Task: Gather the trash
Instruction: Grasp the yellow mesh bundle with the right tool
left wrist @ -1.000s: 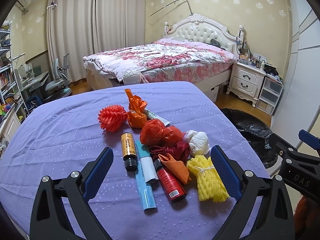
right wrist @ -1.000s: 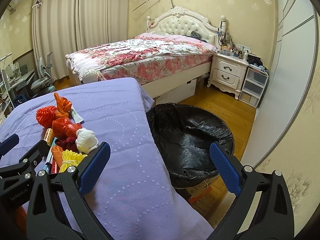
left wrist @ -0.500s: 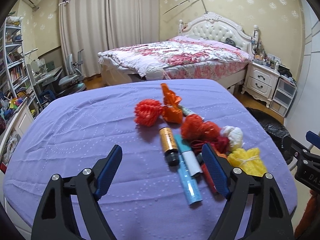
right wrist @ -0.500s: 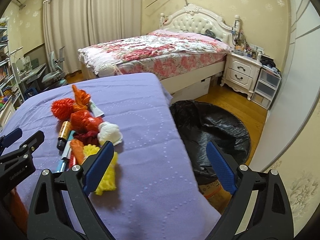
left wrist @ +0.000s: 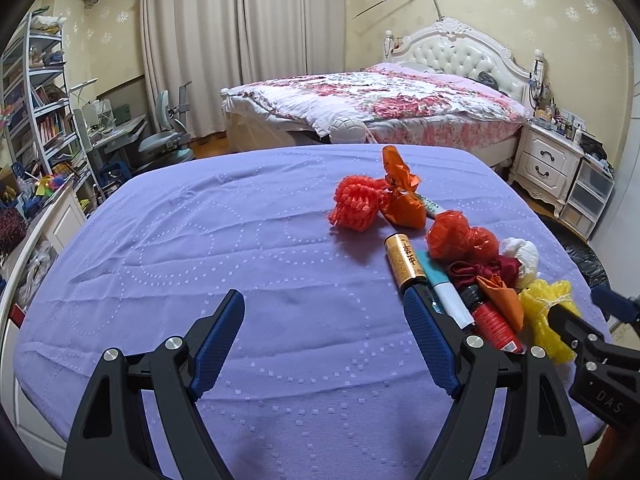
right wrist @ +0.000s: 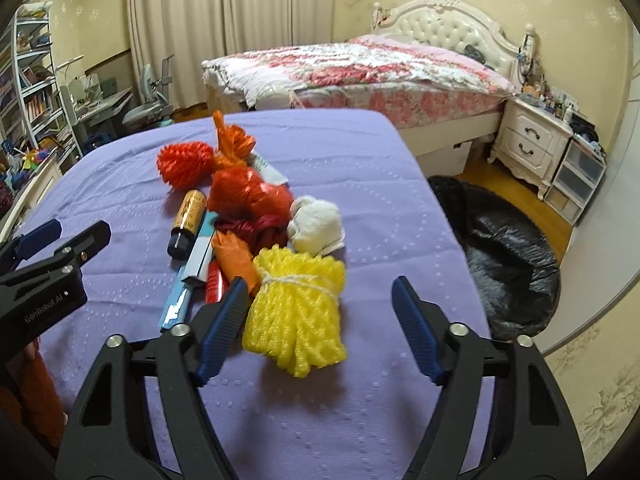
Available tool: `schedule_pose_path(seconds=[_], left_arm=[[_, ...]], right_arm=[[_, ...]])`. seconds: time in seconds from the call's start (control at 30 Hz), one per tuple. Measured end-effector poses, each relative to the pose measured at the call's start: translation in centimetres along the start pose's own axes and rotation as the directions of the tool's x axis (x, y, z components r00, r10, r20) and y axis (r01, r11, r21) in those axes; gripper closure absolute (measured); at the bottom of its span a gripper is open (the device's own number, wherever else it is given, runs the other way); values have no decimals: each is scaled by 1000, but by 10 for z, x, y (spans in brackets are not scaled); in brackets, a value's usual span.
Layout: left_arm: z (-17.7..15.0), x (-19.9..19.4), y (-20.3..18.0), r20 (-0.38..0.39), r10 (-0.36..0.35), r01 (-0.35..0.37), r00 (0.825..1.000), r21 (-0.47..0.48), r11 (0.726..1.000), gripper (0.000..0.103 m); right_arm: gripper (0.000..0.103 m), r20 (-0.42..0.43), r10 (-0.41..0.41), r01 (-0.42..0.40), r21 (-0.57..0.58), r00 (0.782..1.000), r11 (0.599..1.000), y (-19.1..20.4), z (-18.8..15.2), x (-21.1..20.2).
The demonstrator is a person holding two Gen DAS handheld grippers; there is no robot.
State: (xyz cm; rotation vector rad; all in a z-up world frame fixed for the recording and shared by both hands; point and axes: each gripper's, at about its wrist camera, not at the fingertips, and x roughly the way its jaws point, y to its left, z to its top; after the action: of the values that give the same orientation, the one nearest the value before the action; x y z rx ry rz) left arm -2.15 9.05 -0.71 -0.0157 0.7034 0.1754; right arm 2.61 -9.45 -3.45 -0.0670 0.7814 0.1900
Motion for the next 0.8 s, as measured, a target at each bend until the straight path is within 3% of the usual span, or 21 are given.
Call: schedule_pose_path(seconds=[0.17, 0.53, 0.8], left_arm=[[-1, 3, -1, -13, -7, 7, 1000, 3, 1000, 24], [5, 10, -12, -19, -19, 19, 1000, 16, 1000, 24], [25, 31, -19, -19, -7, 7, 1000, 28, 1000, 24]], right_arm=[[59, -46, 96, -95, 30, 994, 995, -1, -5, 9], [62, 23, 25, -25, 33, 999, 999, -20, 6, -11], [62, 40, -12, 9, 74, 999, 997, -48, 25, 5]])
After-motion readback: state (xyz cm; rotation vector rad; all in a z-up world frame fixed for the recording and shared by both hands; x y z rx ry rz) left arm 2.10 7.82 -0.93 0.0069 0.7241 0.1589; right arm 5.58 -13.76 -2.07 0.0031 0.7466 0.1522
